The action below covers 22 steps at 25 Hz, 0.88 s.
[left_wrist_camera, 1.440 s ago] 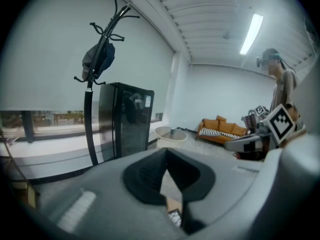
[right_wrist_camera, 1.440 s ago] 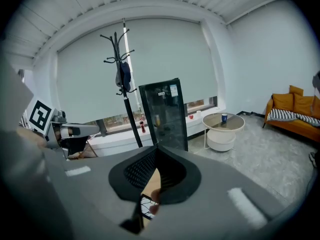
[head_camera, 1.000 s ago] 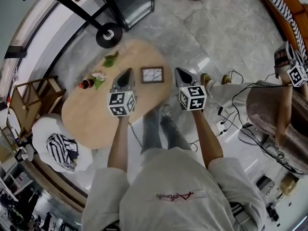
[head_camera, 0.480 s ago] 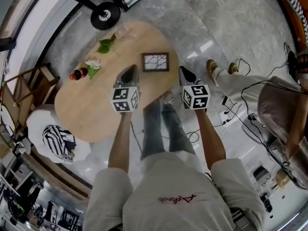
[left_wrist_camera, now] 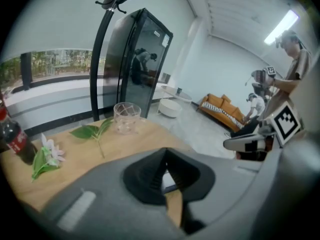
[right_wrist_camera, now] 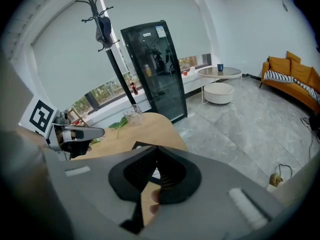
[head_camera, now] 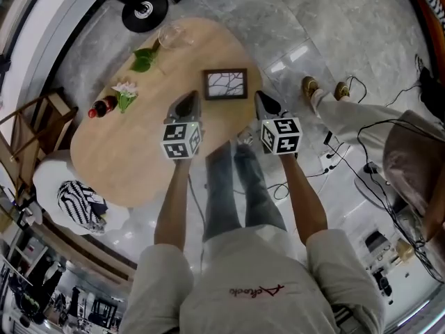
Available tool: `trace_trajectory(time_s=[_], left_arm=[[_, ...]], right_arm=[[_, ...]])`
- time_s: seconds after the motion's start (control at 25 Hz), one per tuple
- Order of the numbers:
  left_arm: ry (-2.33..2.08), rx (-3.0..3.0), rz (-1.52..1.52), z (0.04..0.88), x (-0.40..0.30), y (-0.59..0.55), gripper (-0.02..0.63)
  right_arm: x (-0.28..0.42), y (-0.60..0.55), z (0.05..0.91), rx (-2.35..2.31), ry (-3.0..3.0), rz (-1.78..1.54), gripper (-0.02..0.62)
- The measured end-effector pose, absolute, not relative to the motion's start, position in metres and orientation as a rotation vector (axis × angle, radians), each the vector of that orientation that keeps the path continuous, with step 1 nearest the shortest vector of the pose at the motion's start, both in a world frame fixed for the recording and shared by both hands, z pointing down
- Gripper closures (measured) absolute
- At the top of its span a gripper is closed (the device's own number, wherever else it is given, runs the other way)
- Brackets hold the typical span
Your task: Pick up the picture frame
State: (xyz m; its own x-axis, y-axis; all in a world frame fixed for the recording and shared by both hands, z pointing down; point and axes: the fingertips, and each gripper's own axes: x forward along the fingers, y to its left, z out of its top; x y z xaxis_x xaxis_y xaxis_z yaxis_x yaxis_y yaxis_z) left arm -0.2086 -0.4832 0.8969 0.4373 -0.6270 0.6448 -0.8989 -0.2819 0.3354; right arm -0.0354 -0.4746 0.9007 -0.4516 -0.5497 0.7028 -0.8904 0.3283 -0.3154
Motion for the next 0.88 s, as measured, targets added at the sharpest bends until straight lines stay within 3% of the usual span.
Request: trace_trajectory(time_s=[0.6,0.88], left_arm=[[-1.212,1.925,0.575,0.995,-0.198,-0.490,0.599],[-1.193,1.899,0.602,1.021,-0.193,-0.491,0.523]], right_arm=[[-0.040,-0.482,0.998,1.269,-2.024,1.058,0.588],[-0.046,-0.486,1.026,1.242,-2.006,1.086,0.514]])
